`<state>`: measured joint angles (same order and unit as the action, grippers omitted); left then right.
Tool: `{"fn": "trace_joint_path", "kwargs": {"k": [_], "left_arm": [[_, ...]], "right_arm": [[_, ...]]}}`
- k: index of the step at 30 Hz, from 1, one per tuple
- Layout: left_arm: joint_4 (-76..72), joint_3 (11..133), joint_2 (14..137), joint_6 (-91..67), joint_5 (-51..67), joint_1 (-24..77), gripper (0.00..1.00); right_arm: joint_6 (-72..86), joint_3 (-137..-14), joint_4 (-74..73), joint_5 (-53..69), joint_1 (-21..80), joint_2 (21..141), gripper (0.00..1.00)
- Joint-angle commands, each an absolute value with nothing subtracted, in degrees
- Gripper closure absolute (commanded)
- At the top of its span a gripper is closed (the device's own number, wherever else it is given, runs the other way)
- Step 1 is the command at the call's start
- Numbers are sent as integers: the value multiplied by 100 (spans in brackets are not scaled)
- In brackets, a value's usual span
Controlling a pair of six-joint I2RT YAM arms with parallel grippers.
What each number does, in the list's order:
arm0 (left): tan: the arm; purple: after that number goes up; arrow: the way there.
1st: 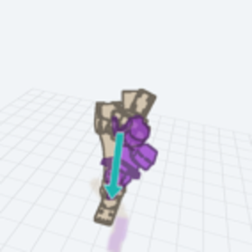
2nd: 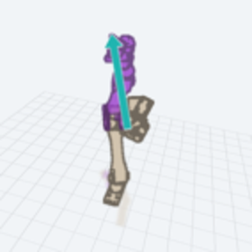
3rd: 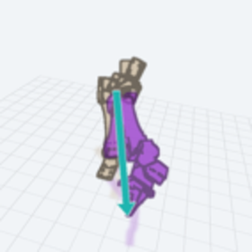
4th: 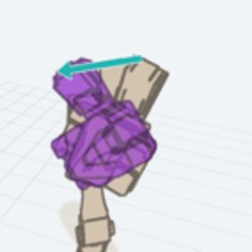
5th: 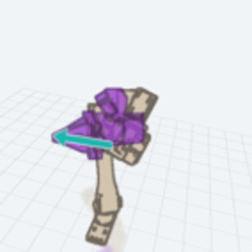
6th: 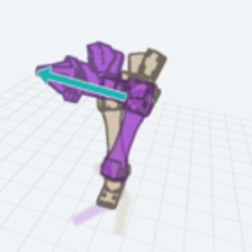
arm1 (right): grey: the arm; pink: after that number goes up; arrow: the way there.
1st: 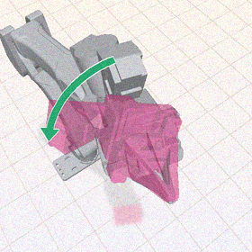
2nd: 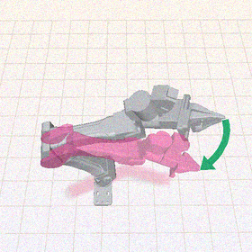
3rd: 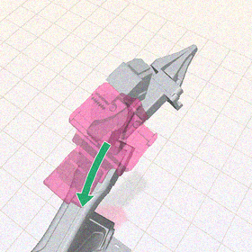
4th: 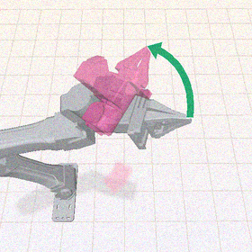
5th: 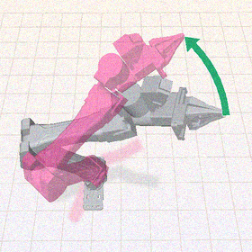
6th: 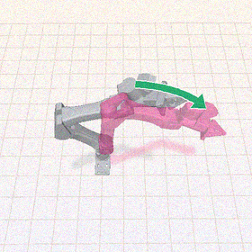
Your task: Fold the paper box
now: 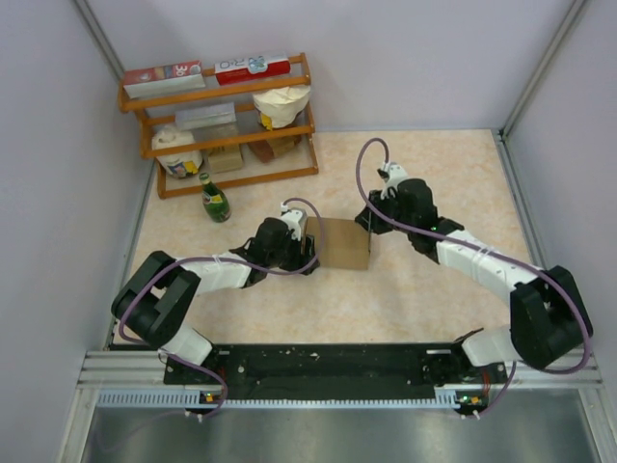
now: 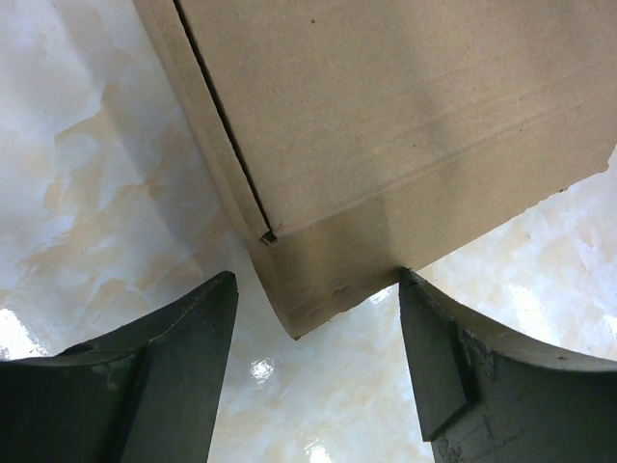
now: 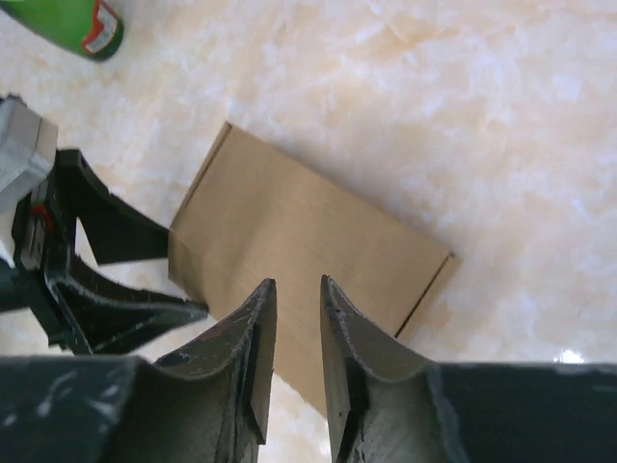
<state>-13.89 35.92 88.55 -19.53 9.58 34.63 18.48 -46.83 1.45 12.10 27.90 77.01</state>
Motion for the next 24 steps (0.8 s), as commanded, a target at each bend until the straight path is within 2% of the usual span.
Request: {"fn": "trace_joint_path", "kwargs": {"k": [1,4,8,15,24], "left_arm": [[-1538,3797,8886,-1907,888,3445,28],[-1529,3832,8886,-1907,896,3437,28],[-1529,3841,8868,-1925,896,3437,28],[-1626,3893,9000,-1960,975,3437,27],[-1705,3946,9184,-1986,967,3445,25]], "right_arm": [[1863,-5351,623,1064,2786,8295,81],[1890,-5852,624,941,2795,8901,87],[1890,-6450,554,493,2804,9640,91],[1732,-7180,132,-324,2979,10423,91],[1626,-7304,-158,-237,3190,10872,90]]}}
